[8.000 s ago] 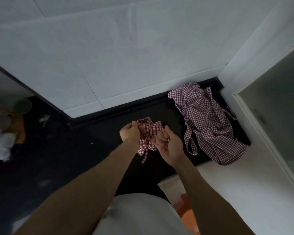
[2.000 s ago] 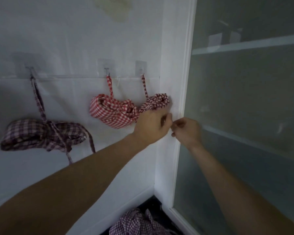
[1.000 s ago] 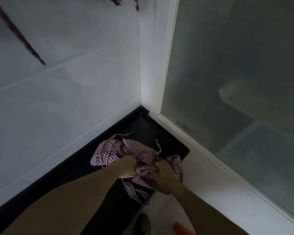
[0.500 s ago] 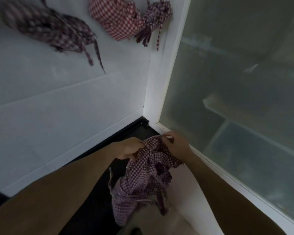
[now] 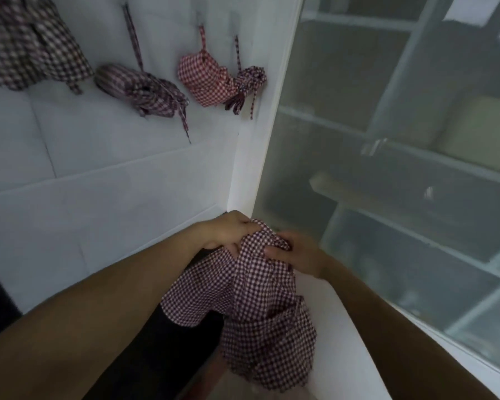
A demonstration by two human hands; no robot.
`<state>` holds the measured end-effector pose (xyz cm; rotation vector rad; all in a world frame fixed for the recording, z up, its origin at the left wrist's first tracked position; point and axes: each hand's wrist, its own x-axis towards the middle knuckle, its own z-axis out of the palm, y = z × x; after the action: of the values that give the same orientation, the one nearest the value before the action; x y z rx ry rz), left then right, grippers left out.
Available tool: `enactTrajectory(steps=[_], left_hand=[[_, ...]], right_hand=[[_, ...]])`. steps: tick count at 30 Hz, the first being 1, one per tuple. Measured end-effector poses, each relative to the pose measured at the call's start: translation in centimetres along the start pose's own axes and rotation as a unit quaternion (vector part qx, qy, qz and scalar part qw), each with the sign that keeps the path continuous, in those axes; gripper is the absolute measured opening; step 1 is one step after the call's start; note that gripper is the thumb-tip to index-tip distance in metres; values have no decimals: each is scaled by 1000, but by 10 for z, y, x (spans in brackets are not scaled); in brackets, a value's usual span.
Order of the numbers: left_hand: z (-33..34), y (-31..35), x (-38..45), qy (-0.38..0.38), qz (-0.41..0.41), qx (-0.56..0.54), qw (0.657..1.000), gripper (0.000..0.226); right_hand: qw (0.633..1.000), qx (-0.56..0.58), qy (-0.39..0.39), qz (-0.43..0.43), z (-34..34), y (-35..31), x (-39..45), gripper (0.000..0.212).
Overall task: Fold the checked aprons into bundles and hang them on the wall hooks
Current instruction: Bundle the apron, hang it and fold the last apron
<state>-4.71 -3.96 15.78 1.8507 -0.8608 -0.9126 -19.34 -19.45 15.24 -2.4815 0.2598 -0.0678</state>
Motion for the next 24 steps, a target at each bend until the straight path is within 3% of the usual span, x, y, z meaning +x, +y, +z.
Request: enactTrajectory(steps=[2,5,10,12,14,16,17,19,20,22,24], left_hand=[[-7,1,-14,-9,2,52,999,53],[-19,-2,-31,17,-1,131,991,51],[-40,-22,-38,169,-31,226,959,57],[-50,-32,-36,262,-39,195,944,48],[-57,-40,-33,355,-52,72,931,19],[-52,-36,-32,398,-52,-1,916,41],[-45,-29,-30,393,-42,4,919,50],[-25,-5,-27,342,0,10,940,36],[-13,12,-28,274,29,-16,961,29],[13,43,-35,98,77,-29,992,36],[35,60,-34,-14,106,17,994,52]], right_hand=[[999,-3,31,8,-10,1,-11,39],[995,-22,97,11,-31,1,-21,28],[985,-16,163,56,-80,3,-21,34],[983,-3,167,70,-100,3,-17,40],[982,21,179,60,-114,-4,-11,38],[976,80,198,45,-119,-12,-2,32],[972,108,206,36,-120,-15,4,32],[968,142,204,30,-116,-27,13,35],[968,153,198,28,-115,-34,17,35],[964,189,188,26,-111,-46,25,33],[948,244,203,33,-114,-48,35,31]])
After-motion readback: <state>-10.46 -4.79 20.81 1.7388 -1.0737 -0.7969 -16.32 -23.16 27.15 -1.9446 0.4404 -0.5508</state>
